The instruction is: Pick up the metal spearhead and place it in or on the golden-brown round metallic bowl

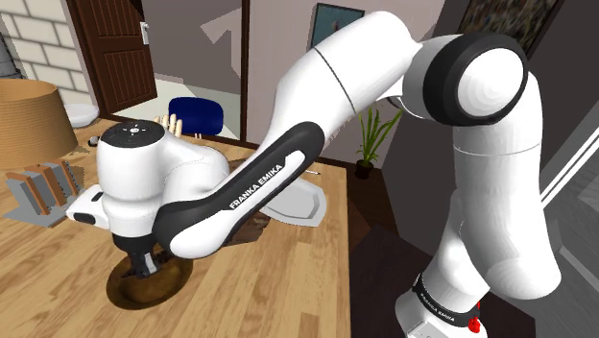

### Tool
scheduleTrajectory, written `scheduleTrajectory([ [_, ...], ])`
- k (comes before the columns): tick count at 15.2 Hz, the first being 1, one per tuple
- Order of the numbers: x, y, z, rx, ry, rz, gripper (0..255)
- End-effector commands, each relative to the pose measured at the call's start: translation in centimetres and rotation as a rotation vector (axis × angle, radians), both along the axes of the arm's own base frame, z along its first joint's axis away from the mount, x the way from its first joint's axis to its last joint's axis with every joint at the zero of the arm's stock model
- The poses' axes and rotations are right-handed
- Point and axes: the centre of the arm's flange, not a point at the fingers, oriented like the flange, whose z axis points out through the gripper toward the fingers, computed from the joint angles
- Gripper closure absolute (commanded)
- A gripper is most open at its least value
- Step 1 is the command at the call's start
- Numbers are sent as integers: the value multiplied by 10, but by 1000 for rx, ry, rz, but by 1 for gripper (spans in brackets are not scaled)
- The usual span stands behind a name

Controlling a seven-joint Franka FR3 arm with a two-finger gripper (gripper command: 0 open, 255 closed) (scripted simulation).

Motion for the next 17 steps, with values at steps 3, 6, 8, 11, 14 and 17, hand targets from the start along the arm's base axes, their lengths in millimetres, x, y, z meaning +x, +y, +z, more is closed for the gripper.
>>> scheduleTrajectory([
  [3,1,0,-21,0,0,0,255],
  [6,1,0,-21,0,0,0,255],
  [8,1,0,-21,0,0,0,255],
  [11,1,0,-21,0,0,0,0],
  [14,1,0,-21,0,0,0,0],
  [17,-2,-1,-8,0,0,0,0],
])
